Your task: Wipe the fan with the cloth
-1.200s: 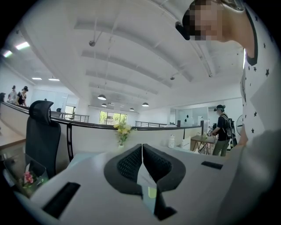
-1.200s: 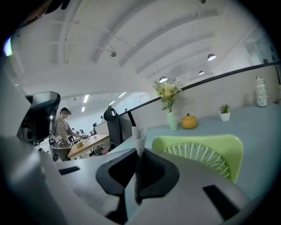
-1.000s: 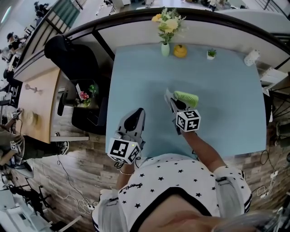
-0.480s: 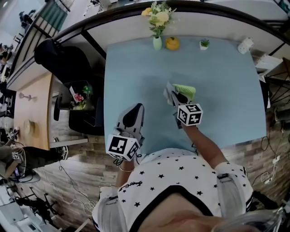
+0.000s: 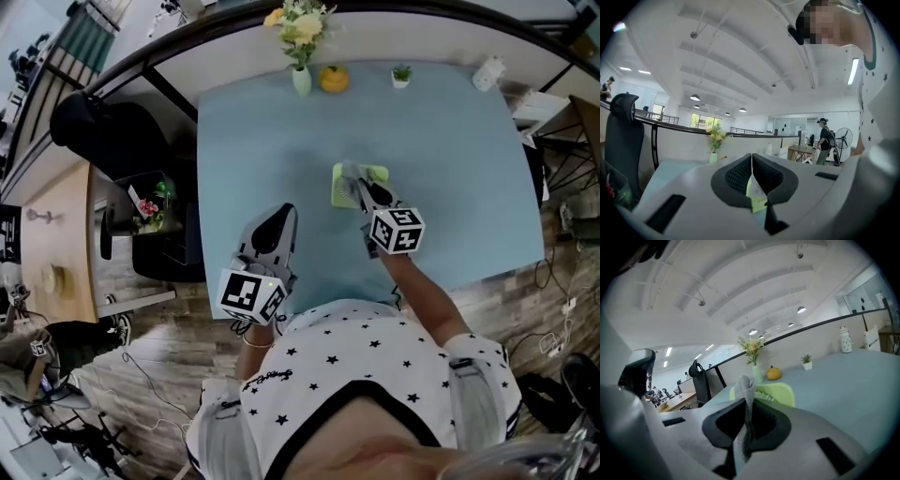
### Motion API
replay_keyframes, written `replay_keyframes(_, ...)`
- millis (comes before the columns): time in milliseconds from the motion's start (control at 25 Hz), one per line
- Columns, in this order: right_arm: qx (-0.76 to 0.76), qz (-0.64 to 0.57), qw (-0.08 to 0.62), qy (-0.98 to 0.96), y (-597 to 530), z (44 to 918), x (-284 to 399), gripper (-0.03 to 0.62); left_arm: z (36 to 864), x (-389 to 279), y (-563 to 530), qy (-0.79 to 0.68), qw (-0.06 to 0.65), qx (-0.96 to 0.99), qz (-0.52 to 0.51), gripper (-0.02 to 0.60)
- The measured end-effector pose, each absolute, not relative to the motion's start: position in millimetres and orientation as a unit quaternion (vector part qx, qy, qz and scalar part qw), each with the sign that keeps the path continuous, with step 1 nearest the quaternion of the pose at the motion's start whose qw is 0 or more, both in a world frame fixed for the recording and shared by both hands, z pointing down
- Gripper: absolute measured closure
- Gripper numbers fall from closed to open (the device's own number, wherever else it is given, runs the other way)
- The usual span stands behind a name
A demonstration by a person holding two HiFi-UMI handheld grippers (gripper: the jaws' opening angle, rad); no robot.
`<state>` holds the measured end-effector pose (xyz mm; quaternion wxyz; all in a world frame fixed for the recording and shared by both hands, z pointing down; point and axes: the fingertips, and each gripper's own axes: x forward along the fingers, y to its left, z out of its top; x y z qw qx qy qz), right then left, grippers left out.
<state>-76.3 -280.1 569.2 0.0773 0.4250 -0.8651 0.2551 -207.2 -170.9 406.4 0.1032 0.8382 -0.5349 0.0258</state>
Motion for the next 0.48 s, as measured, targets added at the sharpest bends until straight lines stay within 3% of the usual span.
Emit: replay_keyframes(480,0.483,0.246,0.078,-0.837,-283,571,-15,0.577,410,-190,-176,-0.512,0.109,0.852,0.024,0.552)
